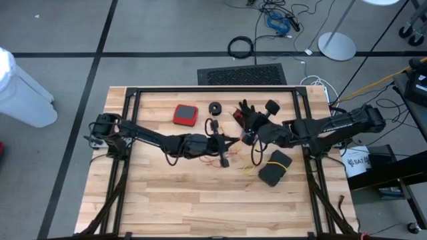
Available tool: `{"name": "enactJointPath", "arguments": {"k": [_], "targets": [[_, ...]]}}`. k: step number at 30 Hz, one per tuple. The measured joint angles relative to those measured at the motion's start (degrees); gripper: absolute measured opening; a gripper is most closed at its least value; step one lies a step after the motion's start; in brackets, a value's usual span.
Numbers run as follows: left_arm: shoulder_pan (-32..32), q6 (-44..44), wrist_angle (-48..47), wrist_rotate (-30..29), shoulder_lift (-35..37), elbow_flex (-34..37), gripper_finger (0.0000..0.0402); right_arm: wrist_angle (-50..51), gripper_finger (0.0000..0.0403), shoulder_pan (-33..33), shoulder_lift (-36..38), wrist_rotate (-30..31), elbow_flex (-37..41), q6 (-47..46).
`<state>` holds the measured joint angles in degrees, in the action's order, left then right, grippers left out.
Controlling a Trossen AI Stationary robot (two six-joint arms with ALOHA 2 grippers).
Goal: Coil cords
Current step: Uncoil the red wire from the spool
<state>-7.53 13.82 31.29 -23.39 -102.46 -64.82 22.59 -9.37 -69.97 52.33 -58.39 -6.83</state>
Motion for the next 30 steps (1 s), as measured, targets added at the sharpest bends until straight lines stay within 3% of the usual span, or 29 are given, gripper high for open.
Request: {"name": "enactJointPath", "arguments": {"k": [7, 19, 23, 30], "targets": [[4.3, -0.5, -11.1, -11.6, -1.0, 0.0, 0.0000, 1.0, 0.0000, -2.0, 0.1, -1.8, 0.0, 1.1], [6.0, 1.6, -12.4, -15.1, 4.5, 0.1, 0.0000, 25.0, 0.0000, -3.9, -0.1, -4.7, 0.0, -15.8], [5.1, 1.5, -12.0, -14.0, 8.3, 0.1, 0.0000, 27.0, 0.0000, -3.9, -0.1, -4.3, 0.0, -17.7], [0.2, 1.4, -10.4, -0.7, 9.4, 0.1, 0.0000, 25.4, 0.0000, -1.3, -0.2, 2.6, 0.0, -17.3]]}}
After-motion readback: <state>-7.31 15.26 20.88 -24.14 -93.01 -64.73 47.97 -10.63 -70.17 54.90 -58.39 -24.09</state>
